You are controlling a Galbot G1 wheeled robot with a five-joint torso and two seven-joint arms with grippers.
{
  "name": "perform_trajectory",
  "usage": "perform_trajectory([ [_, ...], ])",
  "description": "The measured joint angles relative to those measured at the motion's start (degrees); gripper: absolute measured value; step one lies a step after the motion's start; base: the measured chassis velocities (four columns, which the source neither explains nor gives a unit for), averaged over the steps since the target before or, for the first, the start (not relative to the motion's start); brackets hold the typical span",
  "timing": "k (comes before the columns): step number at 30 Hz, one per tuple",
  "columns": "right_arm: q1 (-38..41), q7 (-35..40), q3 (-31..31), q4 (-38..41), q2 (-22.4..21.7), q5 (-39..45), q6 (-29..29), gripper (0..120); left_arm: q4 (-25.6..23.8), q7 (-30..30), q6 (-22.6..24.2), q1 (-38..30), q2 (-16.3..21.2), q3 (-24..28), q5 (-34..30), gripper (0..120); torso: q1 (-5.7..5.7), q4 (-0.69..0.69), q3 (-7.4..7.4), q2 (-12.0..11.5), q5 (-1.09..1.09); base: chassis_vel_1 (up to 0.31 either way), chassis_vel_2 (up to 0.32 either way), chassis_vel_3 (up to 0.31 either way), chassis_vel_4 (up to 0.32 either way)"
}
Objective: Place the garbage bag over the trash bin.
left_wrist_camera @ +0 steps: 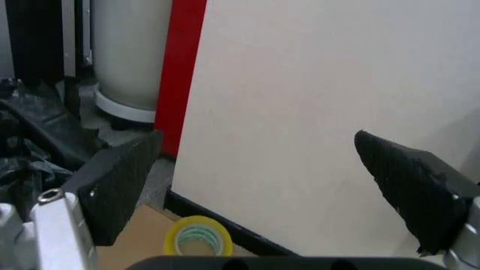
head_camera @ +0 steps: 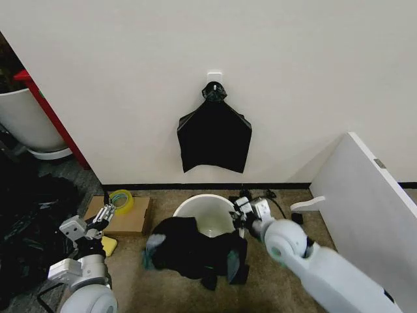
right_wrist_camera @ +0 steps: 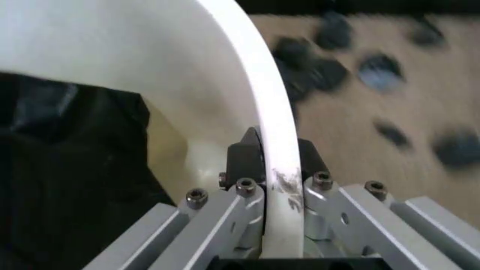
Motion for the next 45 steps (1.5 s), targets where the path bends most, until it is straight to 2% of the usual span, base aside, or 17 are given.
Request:
perform_trajectory([
  [5, -8.0, 9.8, 2.5, 4.3, 2.5, 2.2, 9.3, 0, 0.1, -0.4, 0.0, -0.2, 0.0, 0.3, 0.0, 100, 0.00, -0.02, 0.00, 0.0, 0.00, 0.000, 0.000, 0.000, 0.000],
  [8, -13.0, 14.5, 3.7, 4.3, 6.1, -1.9, 16.8, 0, 0.3, -0.6, 0.0, -0.3, 0.0, 0.5, 0.2, 100, 0.00, -0.01, 0.00, 0.0, 0.01, 0.000, 0.000, 0.000, 0.000],
  [11, -13.9, 15.8, 4.1, 4.1, 7.3, -2.9, 18.4, 0, 0.3, -0.6, 0.0, -0.3, -0.1, 0.5, 0.2, 100, 0.00, 0.00, 0.00, 0.0, 0.01, 0.000, 0.000, 0.000, 0.000],
  [14, -15.4, 21.0, 5.1, 3.0, 11.8, -6.2, 23.3, 0, -0.1, -0.9, 0.0, 0.0, 0.0, 0.6, 0.5, 100, 0.00, 0.00, 0.00, 0.0, 0.00, 0.000, 0.000, 0.000, 0.000],
  [20, -15.9, 23.9, 4.8, 1.7, 16.0, -9.1, 25.3, 2, -0.8, -1.5, 0.1, 0.6, 0.2, 0.3, 0.8, 100, 0.00, 0.00, -0.01, 0.0, -0.01, 0.000, 0.000, 0.000, 0.000],
  [22, -16.2, 23.8, 4.3, 1.8, 15.9, -10.1, 25.2, 10, -0.9, -1.7, 0.1, 0.7, 0.2, 0.2, 0.9, 100, 0.00, -0.01, 0.00, 0.0, -0.01, 0.000, 0.000, 0.000, 0.000],
  [23, -16.3, 23.6, 4.2, 2.2, 15.6, -10.5, 25.2, 10, -0.9, -1.8, 0.1, 0.7, 0.3, 0.1, 1.0, 100, 0.00, 0.00, 0.00, 0.0, 0.01, 0.000, 0.000, 0.000, 0.000],
  [24, -16.4, 23.4, 4.2, 2.9, 15.3, -10.9, 25.3, 18, -0.9, -1.9, 0.1, 0.7, 0.3, 0.1, 1.0, 100, 0.00, 0.00, 0.01, 0.0, 0.03, 0.000, 0.000, 0.000, 0.000],
  [27, -16.5, 22.7, 4.1, 4.9, 14.4, -12.8, 25.7, 25, -0.8, -2.1, 0.1, 0.7, 0.3, 0.1, 1.1, 100, 0.00, 0.00, 0.01, 0.0, 0.02, 0.000, 0.000, 0.000, 0.000],
  [30, -17.0, 18.9, 3.7, 8.0, 12.4, -20.2, 27.4, 36, -0.4, -2.2, 0.2, 0.6, 0.3, 0.1, 1.2, 100, 0.00, 0.00, 0.01, 0.0, 0.02, 0.000, 0.000, 0.000, 0.000],
  [32, -17.8, 11.6, 3.5, 10.5, 10.2, -28.5, 30.6, 46, 0.0, -2.2, 0.2, 0.5, 0.3, 0.3, 1.2, 100, 0.00, 0.00, 0.01, 0.0, 0.01, 0.000, 0.000, 0.000, 0.000],
  [33, -17.8, 11.6, 3.5, 10.5, 10.2, -28.5, 30.6, 46, 0.0, -2.2, 0.2, 0.5, 0.3, 0.3, 1.2, 100, 0.00, 0.00, 0.01, 0.0, 0.01, 0.000, 0.000, 0.000, 0.000],
  [37, -19.0, -7.8, 2.5, 11.2, 4.3, -43.9, 38.8, 62, 0.4, -2.2, 0.6, 0.3, 0.2, 0.8, 1.4, 100, 0.00, -0.01, 0.00, 0.0, 0.02, 0.000, 0.000, 0.000, 0.000],
  [38, -19.0, -12.3, 1.3, 11.5, 2.3, -45.8, 38.4, 68, 0.4, -2.2, 0.7, 0.2, 0.2, 1.0, 1.5, 100, 0.00, 0.00, 0.01, 0.0, 0.02, 0.000, 0.000, 0.000, 0.000],
  [40, -17.9, -17.7, -1.8, 13.0, -1.2, -46.1, 32.1, 76, 0.5, -2.2, 1.1, 0.2, 0.1, 1.1, 1.6, 100, 0.00, 0.00, 0.00, 0.0, 0.00, 0.000, 0.000, 0.000, 0.000],
  [41, -17.9, -17.7, -1.8, 13.0, -1.2, -46.1, 32.1, 76, 0.5, -2.2, 1.1, 0.2, 0.1, 1.1, 1.6, 100, 0.00, 0.00, 0.00, 0.0, 0.00, 0.000, 0.000, 0.000, 0.000],
  [45, -14.7, -21.7, -7.1, 15.2, -4.9, -40.9, 20.5, 90, 0.3, -2.3, 1.5, 0.4, -0.1, 1.2, 2.0, 100, 0.00, 0.01, 0.01, 0.0, 0.02, 0.000, 0.000, 0.000, 0.000],
])
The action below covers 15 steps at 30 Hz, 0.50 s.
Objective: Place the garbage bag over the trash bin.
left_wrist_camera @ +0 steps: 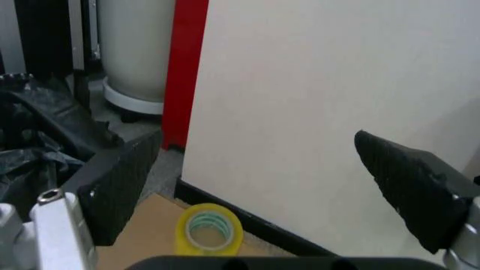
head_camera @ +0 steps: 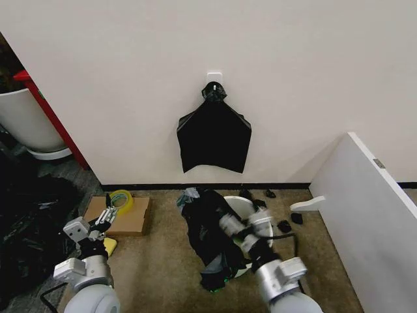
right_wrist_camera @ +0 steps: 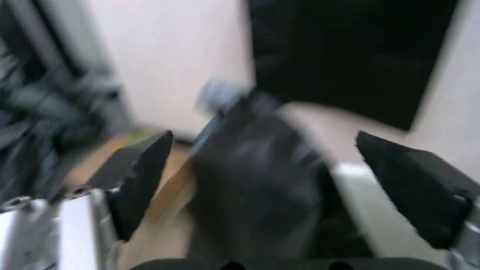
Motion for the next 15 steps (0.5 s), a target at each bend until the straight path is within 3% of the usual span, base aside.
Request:
perform_trajectory([
  [4, 1.4, -3.0, -0.8, 0.9, -0.6, 0.7, -4.7, 85, 0.0, -0.4, 0.0, 0.5, 0.0, -0.4, 0.5, 100, 0.00, -0.01, 0.00, 0.0, 0.00, 0.000, 0.000, 0.000, 0.000],
  [7, 2.2, -4.2, 0.1, 1.4, -0.9, 0.2, -11.4, 72, 0.0, -0.7, 0.0, 0.9, 0.0, -0.8, 0.8, 100, 0.00, 0.00, 0.00, 0.0, 0.00, 0.000, 0.000, 0.000, 0.000],
  [9, 2.8, -4.1, 0.6, 2.3, -1.3, 0.8, -17.9, 75, -0.1, -0.8, 0.1, 0.9, -0.1, -0.7, 1.0, 100, 0.00, -0.01, 0.00, 0.0, 0.00, 0.000, 0.000, 0.000, 0.000],
  [12, 3.7, -2.5, 0.8, 3.4, -1.3, 3.8, -22.9, 79, -0.2, -0.8, 0.3, 0.9, -0.2, -0.4, 1.2, 100, 0.00, -0.01, 0.00, 0.0, 0.00, 0.000, 0.000, 0.000, 0.000],
  [15, 4.6, -0.3, 1.5, 4.4, -0.8, 8.0, -26.3, 68, -0.3, -0.8, 0.7, 0.8, -0.3, 0.2, 1.4, 100, 0.00, -0.01, 0.00, 0.0, -0.01, 0.000, 0.000, 0.000, 0.000],
])
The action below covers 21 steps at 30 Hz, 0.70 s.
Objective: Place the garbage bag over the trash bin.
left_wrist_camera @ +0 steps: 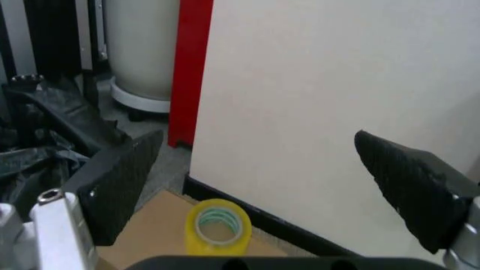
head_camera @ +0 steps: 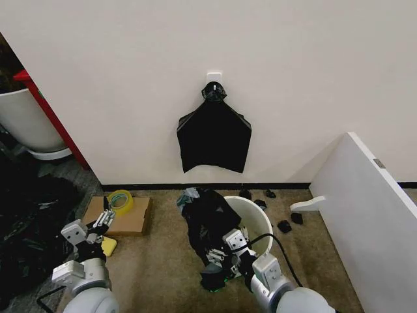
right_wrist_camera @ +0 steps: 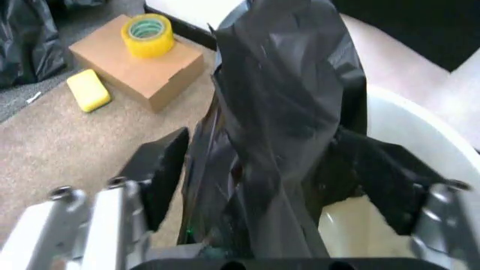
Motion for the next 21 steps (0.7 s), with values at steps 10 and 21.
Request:
perform_trajectory([
  [10, 0.2, 0.8, 1.0, 0.1, 1.1, 2.3, 1.3, 36, 0.4, 2.2, 0.9, -0.2, 2.8, 1.3, -2.4, 100, 0.00, 0.00, 0.00, 0.0, -0.01, 0.000, 0.000, 0.000, 0.000],
  [21, -0.3, 5.3, 1.8, -2.2, 2.5, 2.4, -2.1, 0, -0.7, 6.7, 4.7, -2.2, 9.2, 7.8, -10.8, 100, 0.00, 0.00, 0.00, 0.0, 0.00, 0.000, 0.000, 0.000, 0.000],
])
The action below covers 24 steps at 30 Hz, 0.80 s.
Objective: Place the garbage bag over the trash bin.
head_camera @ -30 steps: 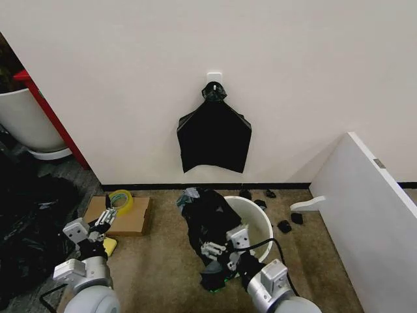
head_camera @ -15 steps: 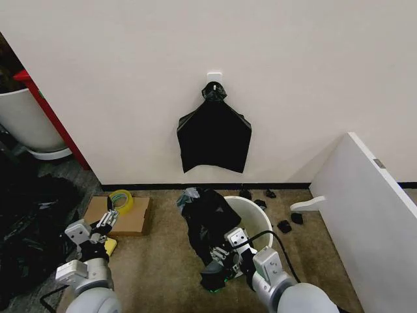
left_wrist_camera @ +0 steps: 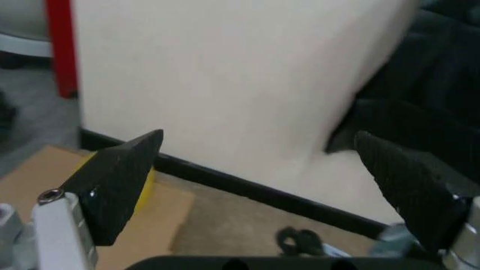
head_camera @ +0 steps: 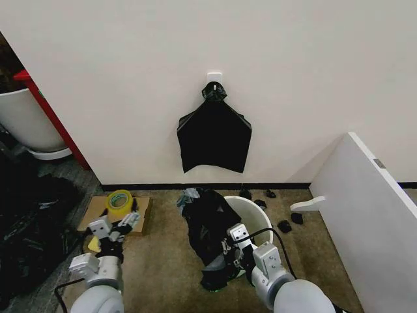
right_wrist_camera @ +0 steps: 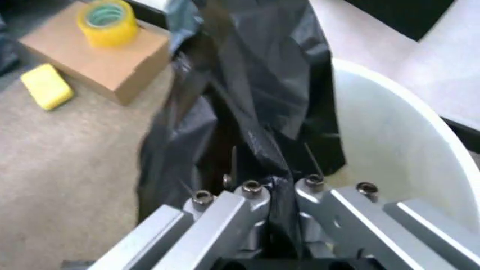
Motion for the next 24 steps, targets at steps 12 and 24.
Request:
perform_trajectory([
  [12, -3.2, 10.5, 1.0, 1.3, 3.7, 9.7, 11.1, 0, -1.2, 1.9, 7.0, -3.7, 6.1, 12.4, -7.5, 100, 0.00, -0.03, 0.00, 0.0, -0.01, 0.000, 0.000, 0.000, 0.000],
  [24, -2.5, 15.6, 4.8, -0.6, 9.7, 26.9, 14.7, 0, -0.2, -2.4, 15.6, -14.7, 5.8, 23.0, -15.7, 100, 0.00, 0.00, 0.00, 0.0, 0.01, 0.000, 0.000, 0.000, 0.000],
])
